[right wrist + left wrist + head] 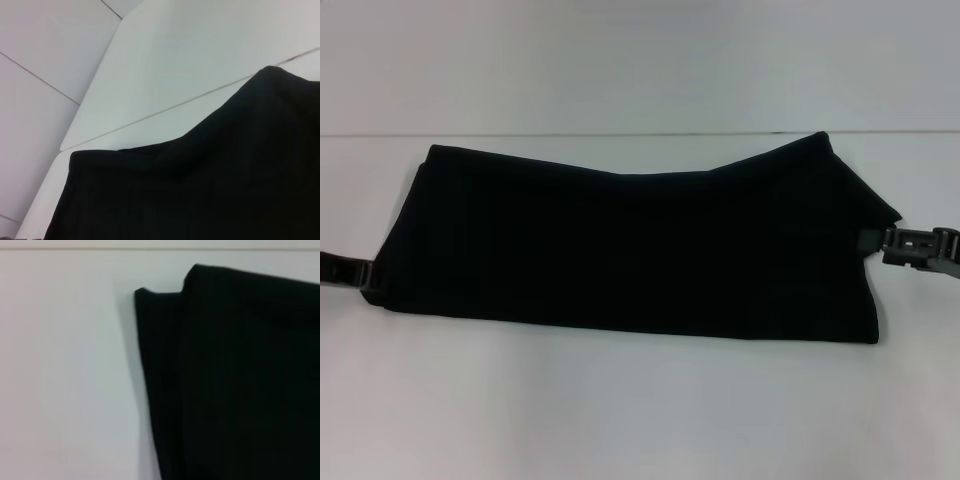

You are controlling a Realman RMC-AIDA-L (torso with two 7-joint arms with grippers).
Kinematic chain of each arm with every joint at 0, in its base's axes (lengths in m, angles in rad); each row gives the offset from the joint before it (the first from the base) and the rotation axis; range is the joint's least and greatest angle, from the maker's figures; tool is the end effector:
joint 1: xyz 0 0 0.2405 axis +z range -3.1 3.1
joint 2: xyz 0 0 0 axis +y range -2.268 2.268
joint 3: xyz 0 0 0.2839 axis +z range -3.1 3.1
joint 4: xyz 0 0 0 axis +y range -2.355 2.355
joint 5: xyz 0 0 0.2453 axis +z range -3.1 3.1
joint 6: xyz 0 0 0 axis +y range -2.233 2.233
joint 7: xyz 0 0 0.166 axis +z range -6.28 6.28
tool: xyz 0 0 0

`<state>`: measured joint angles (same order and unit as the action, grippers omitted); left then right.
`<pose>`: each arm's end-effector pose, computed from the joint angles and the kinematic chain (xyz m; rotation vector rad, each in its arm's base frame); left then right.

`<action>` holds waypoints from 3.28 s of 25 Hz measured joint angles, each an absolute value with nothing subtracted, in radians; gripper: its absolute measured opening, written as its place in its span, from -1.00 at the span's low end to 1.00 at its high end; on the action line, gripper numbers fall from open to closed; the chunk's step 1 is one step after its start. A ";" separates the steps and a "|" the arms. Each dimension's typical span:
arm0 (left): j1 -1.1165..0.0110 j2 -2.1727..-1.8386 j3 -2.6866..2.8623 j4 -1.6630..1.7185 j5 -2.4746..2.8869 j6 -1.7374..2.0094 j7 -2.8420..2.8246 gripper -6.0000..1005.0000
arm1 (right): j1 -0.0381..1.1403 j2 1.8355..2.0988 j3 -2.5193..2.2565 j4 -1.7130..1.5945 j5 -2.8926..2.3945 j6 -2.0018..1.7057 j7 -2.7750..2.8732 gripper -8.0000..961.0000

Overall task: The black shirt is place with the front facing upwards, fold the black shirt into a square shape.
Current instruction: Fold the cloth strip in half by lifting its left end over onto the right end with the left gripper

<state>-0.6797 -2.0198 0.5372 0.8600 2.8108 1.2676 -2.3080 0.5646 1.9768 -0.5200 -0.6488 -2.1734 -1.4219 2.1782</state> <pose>-0.3726 0.4407 0.0580 -2.0655 -1.4277 0.1231 0.3478 0.4115 0.0304 -2.1758 1.6531 0.6670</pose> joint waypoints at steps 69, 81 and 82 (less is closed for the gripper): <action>-0.719 -1.955 0.460 0.702 2.858 1.254 -2.271 0.18 | 0.555 1.979 -0.518 -0.633 -2.174 -1.411 2.154 0.62; -0.729 -1.954 0.473 0.693 2.857 1.247 -2.271 0.15 | 0.553 1.979 -0.518 -0.634 -2.174 -1.411 2.154 0.62; -0.730 -1.954 0.473 0.689 2.857 1.246 -2.270 0.14 | 0.552 1.979 -0.517 -0.633 -2.174 -1.411 2.153 0.62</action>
